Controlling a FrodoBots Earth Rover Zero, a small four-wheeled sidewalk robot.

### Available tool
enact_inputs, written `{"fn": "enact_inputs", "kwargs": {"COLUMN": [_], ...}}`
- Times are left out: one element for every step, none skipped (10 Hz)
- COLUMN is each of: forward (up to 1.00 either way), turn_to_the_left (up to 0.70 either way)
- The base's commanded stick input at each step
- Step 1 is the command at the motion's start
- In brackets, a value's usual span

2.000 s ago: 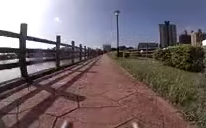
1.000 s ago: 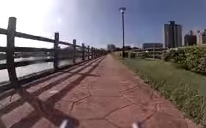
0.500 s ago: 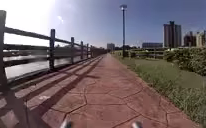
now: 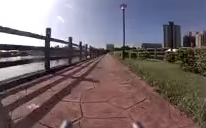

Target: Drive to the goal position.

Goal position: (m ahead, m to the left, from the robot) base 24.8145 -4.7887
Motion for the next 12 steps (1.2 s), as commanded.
{"fn": "enact_inputs", "kwargs": {"forward": [0.5,0.5,0.5,0.5,0.5,0.5,0.5,0.5,0.5,0.5,0.5,0.5], "turn_to_the_left": [0.03,0.02,0.0,0.0,0.0,0.0,0.0,0.0,0.0,0.0,0.0,0.0]}}
